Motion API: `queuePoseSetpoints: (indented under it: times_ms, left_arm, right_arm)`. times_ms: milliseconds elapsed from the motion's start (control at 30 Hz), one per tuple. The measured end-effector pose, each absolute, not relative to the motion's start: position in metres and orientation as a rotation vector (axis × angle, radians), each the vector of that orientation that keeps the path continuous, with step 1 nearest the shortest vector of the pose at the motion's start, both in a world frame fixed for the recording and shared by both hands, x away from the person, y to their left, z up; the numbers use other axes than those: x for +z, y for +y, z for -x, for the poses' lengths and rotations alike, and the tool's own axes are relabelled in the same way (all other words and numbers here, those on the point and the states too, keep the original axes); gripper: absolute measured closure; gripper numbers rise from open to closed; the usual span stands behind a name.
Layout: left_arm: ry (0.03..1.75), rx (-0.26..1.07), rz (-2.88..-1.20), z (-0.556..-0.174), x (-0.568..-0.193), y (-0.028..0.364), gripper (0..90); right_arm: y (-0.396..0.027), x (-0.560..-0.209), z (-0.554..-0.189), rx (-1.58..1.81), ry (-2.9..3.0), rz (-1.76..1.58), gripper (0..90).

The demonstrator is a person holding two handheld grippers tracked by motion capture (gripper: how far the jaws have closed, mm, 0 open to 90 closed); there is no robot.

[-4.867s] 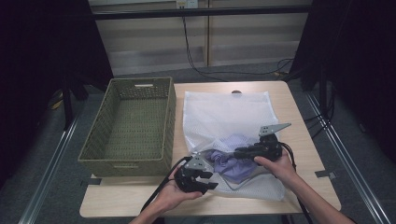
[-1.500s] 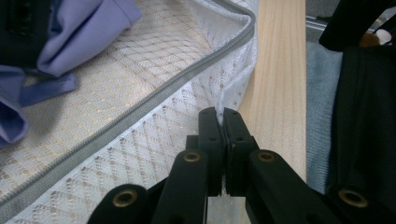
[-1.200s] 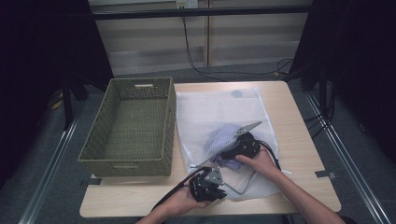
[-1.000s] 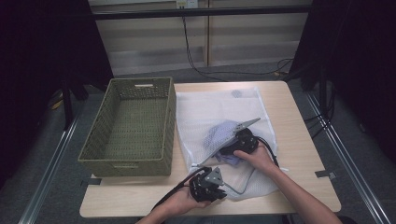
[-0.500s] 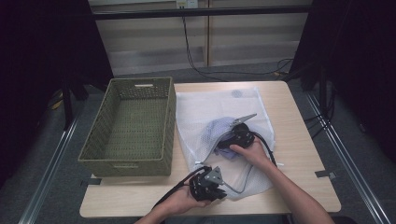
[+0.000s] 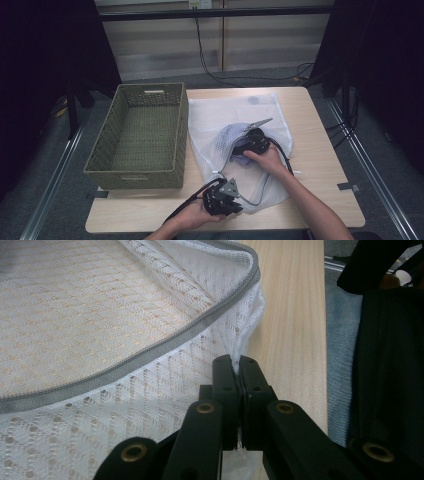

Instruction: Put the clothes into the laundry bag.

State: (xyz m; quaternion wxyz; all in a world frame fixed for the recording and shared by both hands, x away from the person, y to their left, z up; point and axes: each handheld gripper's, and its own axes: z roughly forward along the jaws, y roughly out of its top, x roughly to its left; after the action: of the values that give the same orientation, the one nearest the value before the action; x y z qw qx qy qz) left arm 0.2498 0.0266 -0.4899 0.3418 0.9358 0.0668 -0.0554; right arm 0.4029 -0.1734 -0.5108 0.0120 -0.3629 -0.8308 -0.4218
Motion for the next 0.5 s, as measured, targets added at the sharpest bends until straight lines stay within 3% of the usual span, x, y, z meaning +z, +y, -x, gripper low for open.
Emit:
queuePoseSetpoints:
  times_ms: [500]
  left_arm:
    - [0.185, -0.142, -2.418, -0.2491, -0.4909, 0.0258, 88.2]
  right_arm:
    - [-0.1686, -0.5116, -0.4117, -1.338, -2.599, 1.215, 88.3]
